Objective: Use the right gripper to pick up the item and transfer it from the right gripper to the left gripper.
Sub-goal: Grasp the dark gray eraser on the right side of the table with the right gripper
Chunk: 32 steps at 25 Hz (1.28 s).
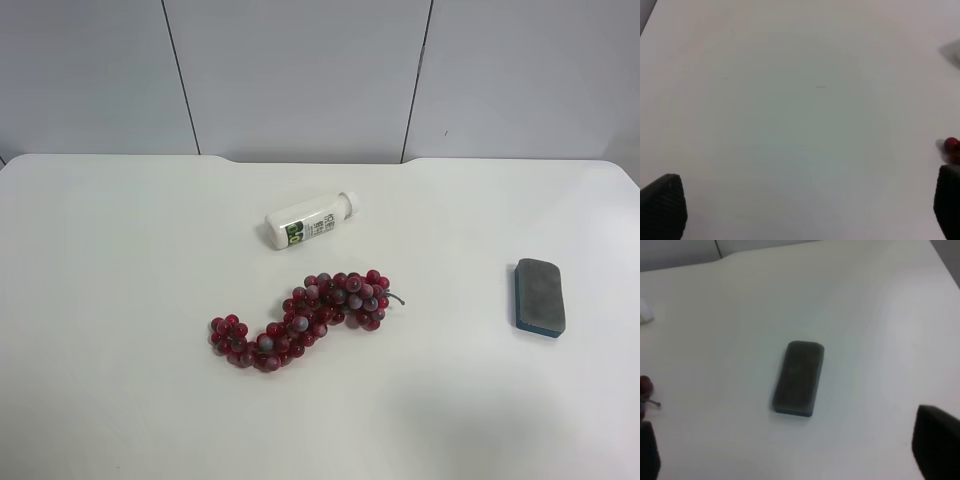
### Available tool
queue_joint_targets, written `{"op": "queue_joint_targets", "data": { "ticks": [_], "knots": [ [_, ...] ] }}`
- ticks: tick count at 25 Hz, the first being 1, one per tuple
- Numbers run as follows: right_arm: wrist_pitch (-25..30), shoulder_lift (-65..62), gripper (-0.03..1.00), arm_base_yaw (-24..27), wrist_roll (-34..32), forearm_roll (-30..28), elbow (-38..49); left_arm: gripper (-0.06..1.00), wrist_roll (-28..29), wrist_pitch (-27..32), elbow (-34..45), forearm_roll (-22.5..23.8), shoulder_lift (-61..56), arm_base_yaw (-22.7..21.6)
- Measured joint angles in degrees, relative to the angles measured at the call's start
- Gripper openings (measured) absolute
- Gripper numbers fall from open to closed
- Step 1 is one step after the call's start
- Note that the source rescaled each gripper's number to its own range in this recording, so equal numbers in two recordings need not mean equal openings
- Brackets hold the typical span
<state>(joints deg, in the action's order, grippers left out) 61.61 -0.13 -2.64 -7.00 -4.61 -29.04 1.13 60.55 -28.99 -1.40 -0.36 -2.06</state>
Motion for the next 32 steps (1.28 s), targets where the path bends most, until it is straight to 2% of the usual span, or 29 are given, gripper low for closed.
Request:
{"op": "queue_joint_targets", "data": {
  "ticks": [9,23,27,32],
  "knots": [
    [0.88,3.3,1.0,0.0,-2.07,0.0,-0.66,1.0,0.0,0.0,0.0,0.0,0.0,0.0],
    [1.21,49.6,1.0,0.0,-5.46,0.0,-12.11,1.0,0.0,0.0,0.0,0.0,0.0,0.0],
    [-1.39,61.25,1.0,0.0,-9.3,0.0,-14.23,1.0,0.0,0.0,0.0,0.0,0.0,0.0],
    [-9.49,71.61,1.0,0.0,-11.04,0.03,-14.45,1.0,0.0,0.0,0.0,0.0,0.0,0.0]
  ]
}}
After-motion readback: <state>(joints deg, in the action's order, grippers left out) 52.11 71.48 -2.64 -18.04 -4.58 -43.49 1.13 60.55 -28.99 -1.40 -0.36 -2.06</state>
